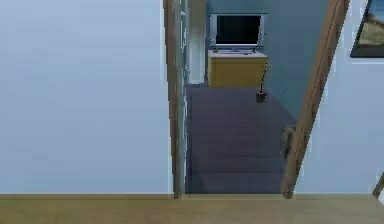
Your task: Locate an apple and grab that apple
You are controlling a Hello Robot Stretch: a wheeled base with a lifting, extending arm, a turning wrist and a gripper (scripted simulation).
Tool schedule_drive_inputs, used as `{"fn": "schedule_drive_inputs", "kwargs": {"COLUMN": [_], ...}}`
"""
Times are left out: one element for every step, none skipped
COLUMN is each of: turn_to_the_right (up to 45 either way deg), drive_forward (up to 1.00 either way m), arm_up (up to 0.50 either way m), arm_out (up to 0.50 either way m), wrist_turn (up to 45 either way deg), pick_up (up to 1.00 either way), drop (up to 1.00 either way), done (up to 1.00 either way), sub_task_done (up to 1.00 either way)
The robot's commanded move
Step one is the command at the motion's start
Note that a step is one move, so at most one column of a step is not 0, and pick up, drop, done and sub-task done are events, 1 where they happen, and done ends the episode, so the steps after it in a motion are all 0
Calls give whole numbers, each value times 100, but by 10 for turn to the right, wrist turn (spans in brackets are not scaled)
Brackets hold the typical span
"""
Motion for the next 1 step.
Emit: {"fn": "schedule_drive_inputs", "kwargs": {"turn_to_the_right": [450], "drive_forward": [0], "arm_up": [0], "arm_out": [0], "wrist_turn": [0], "pick_up": [0], "drop": [0], "done": [0], "sub_task_done": [0]}}
